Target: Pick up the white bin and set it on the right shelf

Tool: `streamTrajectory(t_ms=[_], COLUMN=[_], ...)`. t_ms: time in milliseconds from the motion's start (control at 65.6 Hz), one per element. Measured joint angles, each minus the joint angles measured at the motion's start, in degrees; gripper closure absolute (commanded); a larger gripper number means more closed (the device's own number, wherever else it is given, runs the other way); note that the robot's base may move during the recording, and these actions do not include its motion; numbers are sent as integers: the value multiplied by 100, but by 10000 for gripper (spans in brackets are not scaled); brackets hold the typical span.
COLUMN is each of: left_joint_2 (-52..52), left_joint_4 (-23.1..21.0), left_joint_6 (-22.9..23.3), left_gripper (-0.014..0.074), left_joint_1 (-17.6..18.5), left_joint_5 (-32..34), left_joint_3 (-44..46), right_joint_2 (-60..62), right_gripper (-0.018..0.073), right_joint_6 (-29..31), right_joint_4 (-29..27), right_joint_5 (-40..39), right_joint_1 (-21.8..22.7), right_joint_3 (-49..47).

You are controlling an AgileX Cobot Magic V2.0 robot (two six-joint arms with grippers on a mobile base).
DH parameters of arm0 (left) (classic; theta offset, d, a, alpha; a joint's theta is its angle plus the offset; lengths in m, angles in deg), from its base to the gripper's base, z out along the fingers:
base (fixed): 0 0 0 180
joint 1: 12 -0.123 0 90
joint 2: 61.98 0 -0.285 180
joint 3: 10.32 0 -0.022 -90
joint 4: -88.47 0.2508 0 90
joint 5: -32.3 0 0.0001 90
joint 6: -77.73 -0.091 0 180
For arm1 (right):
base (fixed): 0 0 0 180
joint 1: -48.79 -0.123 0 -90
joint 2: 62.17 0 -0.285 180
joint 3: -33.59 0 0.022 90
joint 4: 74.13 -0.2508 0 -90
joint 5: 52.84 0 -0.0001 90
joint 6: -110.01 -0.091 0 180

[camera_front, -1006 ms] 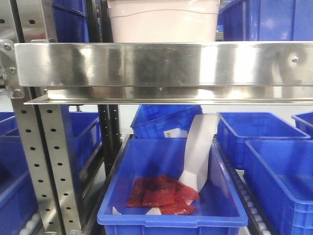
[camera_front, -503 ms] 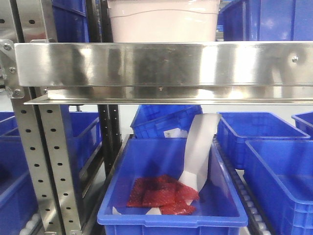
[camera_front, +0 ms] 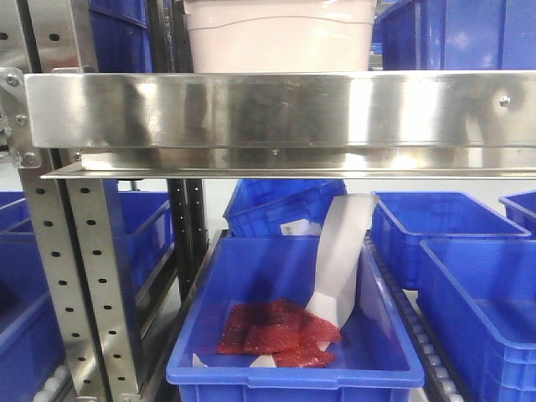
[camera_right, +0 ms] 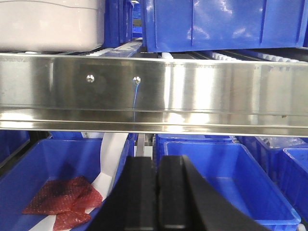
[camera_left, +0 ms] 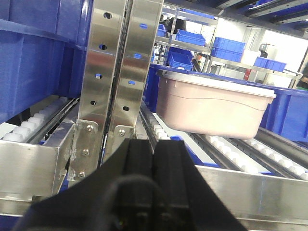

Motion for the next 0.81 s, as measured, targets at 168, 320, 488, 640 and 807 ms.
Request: streamTrajectory(t_ms=[168,320,488,640,807], left_joint_2=[0,0,-44,-469,-1373], left_joint_4=[0,24,1298,3648,5444], left_joint_6=[0,0,1123,3331,4740], left_gripper=[713,713,713,713,713], left_joint_1=[0,0,-302,-888,-1215], left_joint_5=[0,0,-418,-1285,-1623], left_joint_3=[0,-24,-119,-350,-738], right_joint_2=[0,0,0,0,0], right_gripper=[492,492,492,492,492], right_joint_6=[0,10,10,10,10], right_joint_4=[0,0,0,0,0], right_joint_5=[0,0,0,0,0], right_joint_1=[0,0,0,0,0], right_joint_3=[0,0,0,0,0])
